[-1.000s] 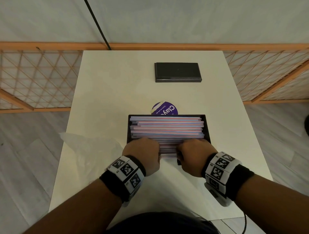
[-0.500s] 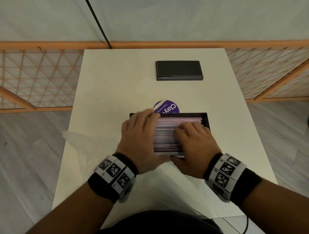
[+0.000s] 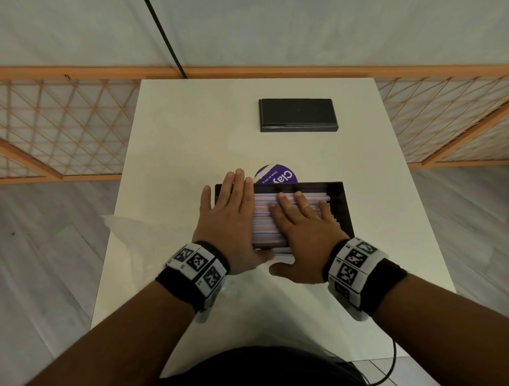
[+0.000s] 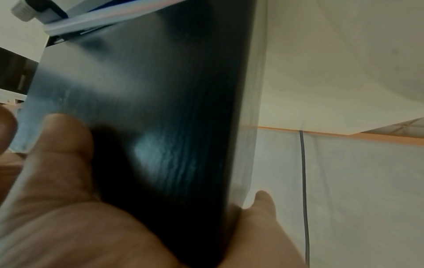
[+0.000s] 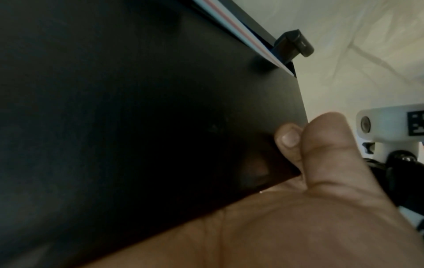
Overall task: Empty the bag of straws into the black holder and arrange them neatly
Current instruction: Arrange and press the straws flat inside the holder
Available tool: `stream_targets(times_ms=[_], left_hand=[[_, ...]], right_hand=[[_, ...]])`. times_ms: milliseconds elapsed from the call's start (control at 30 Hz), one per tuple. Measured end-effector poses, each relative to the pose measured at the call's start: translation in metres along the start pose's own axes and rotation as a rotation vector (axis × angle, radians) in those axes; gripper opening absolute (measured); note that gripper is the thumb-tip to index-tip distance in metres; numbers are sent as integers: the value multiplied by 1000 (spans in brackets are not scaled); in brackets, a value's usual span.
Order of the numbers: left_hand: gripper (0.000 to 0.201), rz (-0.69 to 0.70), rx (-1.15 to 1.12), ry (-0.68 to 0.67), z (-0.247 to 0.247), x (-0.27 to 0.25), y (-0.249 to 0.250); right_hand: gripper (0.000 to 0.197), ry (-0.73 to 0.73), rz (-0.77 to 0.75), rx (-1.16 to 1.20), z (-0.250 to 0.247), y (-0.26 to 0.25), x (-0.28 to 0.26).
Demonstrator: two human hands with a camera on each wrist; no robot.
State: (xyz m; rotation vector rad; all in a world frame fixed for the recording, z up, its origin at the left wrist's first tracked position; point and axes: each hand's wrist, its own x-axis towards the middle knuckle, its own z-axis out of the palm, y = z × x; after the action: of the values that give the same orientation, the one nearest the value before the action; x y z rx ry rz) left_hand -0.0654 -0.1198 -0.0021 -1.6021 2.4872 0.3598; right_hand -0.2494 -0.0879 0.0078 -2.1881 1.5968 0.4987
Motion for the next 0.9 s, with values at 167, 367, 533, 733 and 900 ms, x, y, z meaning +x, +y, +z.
stream_targets(times_ms=[167,367,533,733,900], left_hand=[[138,10,18,-4,1,0,-1],[139,21,28,4,2,-1,-2],[125,87,-48,105,3,-7,-3],[59,155,5,223,18,-19,-13],[78,104,-27,205,16,-14,-13]], right_hand=[[107,-1,-68,38,0,7,1],[100,30,-116,89,-4,3,2],[93,146,-73,165,-7,10,-8],[85,198,-26,112,7,22,-18],[83,251,-50,132,11,26,-12]])
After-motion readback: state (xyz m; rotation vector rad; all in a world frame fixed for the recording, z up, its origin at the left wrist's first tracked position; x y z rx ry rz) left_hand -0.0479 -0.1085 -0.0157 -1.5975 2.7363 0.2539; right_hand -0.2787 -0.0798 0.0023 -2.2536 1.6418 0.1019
